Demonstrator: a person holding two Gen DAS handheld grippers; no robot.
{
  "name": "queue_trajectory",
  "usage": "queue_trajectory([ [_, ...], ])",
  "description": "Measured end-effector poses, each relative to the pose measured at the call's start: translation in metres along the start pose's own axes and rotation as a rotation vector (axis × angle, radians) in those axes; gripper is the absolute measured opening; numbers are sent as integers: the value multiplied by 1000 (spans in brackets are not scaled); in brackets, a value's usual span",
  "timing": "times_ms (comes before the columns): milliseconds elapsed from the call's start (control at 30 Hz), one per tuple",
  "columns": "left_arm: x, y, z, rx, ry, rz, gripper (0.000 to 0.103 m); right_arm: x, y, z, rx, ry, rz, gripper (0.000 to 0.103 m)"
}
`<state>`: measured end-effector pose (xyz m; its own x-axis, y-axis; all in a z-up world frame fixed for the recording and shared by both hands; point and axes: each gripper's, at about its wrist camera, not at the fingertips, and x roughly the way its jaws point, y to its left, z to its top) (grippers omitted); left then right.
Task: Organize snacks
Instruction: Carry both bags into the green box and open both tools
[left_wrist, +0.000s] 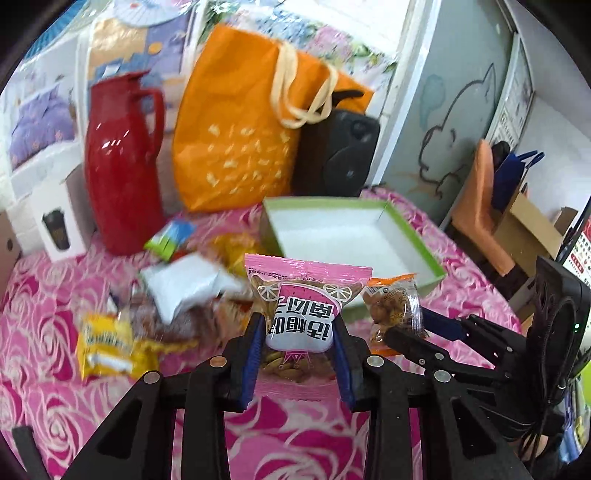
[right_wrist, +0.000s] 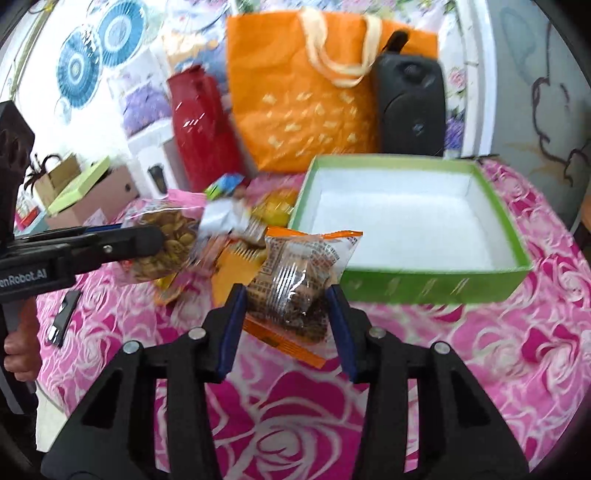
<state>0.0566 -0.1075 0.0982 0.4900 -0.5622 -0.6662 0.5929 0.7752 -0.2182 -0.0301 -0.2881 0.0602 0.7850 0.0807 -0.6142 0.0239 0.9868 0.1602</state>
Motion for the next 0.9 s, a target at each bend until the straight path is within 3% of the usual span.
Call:
queue_trajectory([
  [167, 40, -14, 33, -14, 10, -50, 35, 13, -34, 21, 42, -37, -102, 46],
  [333, 95, -31, 48, -7, 70, -60, 35, 41, -69, 25, 108, -9, -123, 47],
  [567, 150, -35, 49, -2, 150, -34, 35, 77, -92, 28, 122, 50, -118, 46],
  [767, 163, -31, 47, -1, 167, -40, 39, 104, -93, 25, 97, 119, -88, 48],
  [800, 160, -31, 48, -1, 156, -35, 55, 106, -91, 25, 80, 120, -113, 55],
  [833, 158, -31, 49, 2, 147, -29, 76, 106, -90, 25, 66, 116, -134, 63],
  [900, 147, -31, 51, 13, 102, 41, 87, 99, -92, 25, 63, 82, -136, 97],
])
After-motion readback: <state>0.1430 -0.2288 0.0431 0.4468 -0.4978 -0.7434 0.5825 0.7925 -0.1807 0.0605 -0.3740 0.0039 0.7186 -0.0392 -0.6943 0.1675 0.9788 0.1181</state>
